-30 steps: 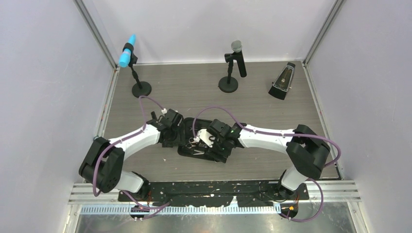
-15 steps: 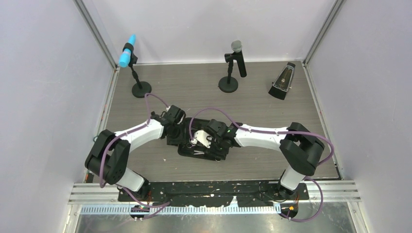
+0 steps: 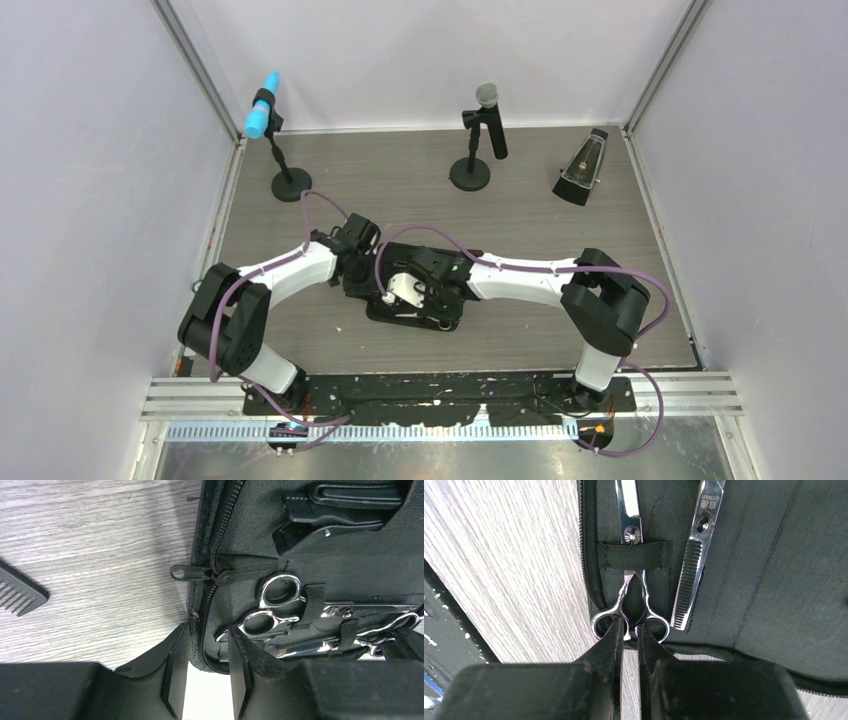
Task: Sort the hair-cutting tools
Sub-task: Place the scissors in the hairdressing tool bag.
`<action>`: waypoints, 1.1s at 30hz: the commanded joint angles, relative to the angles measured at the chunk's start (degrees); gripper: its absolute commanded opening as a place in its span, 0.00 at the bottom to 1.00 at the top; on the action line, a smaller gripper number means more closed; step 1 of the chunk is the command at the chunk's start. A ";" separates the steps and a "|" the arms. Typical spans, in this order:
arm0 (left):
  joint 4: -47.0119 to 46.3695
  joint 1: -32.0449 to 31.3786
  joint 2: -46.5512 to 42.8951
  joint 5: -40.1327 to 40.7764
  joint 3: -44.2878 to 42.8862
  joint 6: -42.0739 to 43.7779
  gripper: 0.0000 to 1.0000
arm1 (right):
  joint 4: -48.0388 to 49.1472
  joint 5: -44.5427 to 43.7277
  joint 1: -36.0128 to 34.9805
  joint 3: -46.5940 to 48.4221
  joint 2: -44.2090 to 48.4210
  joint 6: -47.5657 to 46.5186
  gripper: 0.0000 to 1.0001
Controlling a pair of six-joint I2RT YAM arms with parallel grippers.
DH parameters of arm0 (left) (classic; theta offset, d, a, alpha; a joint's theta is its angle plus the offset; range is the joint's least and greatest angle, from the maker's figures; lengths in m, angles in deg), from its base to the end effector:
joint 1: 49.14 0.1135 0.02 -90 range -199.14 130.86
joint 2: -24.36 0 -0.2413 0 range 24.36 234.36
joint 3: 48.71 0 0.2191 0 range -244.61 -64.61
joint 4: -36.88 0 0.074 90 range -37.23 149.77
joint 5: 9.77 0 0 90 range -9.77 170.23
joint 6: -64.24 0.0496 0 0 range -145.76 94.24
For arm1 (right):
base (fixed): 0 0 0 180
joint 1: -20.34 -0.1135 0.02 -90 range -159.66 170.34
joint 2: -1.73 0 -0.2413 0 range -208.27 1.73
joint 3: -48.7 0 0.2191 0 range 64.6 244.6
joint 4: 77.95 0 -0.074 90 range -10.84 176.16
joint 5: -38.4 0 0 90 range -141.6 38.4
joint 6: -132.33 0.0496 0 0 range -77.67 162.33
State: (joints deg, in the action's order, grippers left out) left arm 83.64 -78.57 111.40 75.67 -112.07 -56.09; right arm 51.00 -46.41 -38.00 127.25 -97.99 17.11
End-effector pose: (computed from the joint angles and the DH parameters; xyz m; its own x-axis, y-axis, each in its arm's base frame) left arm 0.2154 -0.1260 0.1502 -0.9674 -0.0322 -0.2511 0.0283 0.9719 -0.2337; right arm 0.1551 0.2600 0.1547 -0.0848 -0.9460 -0.3130 -0.9930 0.1063 -0.0522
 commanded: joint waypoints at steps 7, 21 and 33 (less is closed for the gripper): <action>-7.43 -0.80 0.95 -12.94 2.70 -2.22 0.24 | 13.96 -3.26 -2.35 4.99 -2.52 -0.50 0.05; -4.32 -0.45 -5.26 -2.55 4.40 -4.34 0.24 | 12.33 -11.98 -2.71 -2.23 -1.23 4.25 0.06; -1.33 -0.45 -7.22 2.40 4.66 -4.29 0.22 | 8.70 -15.33 -2.74 -5.55 2.40 7.53 0.05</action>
State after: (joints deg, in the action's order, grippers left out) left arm 81.46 -78.79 105.89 77.49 -107.81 -59.82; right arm 59.13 -56.84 -41.43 123.49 -96.22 23.04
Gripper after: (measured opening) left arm 0.227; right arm 0.067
